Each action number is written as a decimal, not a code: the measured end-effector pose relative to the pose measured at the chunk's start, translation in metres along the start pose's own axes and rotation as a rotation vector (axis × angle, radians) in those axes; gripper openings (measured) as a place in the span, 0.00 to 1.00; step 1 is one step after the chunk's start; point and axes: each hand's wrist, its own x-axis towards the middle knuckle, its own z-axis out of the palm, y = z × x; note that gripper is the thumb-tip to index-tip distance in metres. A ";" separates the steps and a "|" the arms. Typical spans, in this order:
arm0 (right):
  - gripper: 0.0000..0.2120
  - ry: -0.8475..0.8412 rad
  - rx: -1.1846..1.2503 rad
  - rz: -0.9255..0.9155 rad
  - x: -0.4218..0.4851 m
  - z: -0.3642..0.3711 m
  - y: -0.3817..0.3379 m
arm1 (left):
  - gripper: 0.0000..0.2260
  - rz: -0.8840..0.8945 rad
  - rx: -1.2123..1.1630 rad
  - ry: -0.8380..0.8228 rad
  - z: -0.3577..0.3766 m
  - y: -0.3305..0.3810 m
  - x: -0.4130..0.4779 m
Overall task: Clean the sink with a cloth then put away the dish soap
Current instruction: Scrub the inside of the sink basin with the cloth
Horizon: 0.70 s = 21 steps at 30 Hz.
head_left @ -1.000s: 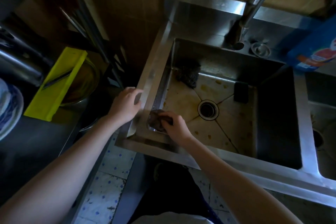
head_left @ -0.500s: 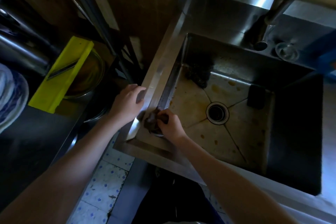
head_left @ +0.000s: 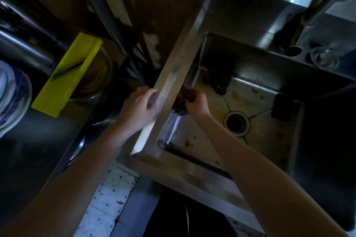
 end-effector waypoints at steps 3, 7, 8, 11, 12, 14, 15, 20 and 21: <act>0.20 0.036 0.075 0.046 0.019 -0.005 -0.005 | 0.20 -0.003 -0.008 -0.003 -0.001 -0.001 0.000; 0.15 0.015 0.093 0.100 0.022 -0.006 -0.004 | 0.21 0.002 -0.014 0.002 0.001 -0.001 -0.001; 0.15 -0.008 0.111 0.109 0.017 -0.005 -0.003 | 0.21 0.000 -0.014 0.000 0.001 0.000 -0.001; 0.16 -0.069 0.029 0.098 -0.007 0.003 0.006 | 0.22 -0.005 0.010 -0.017 0.004 0.003 0.003; 0.14 -0.107 -0.001 0.095 -0.016 0.005 0.010 | 0.22 -0.008 0.018 -0.026 0.006 0.004 0.004; 0.11 -0.205 -0.042 0.098 -0.037 0.009 0.019 | 0.23 -0.008 0.028 -0.041 0.008 0.007 0.006; 0.11 -0.259 -0.112 0.068 -0.046 0.010 0.023 | 0.23 -0.004 0.027 -0.044 0.009 0.008 0.008; 0.07 -0.500 -0.306 -0.006 -0.081 0.014 0.034 | 0.24 0.014 0.030 -0.041 0.013 0.009 0.011; 0.06 -0.494 -0.291 -0.006 -0.083 0.015 0.034 | 0.24 0.023 0.039 -0.038 0.014 0.009 0.012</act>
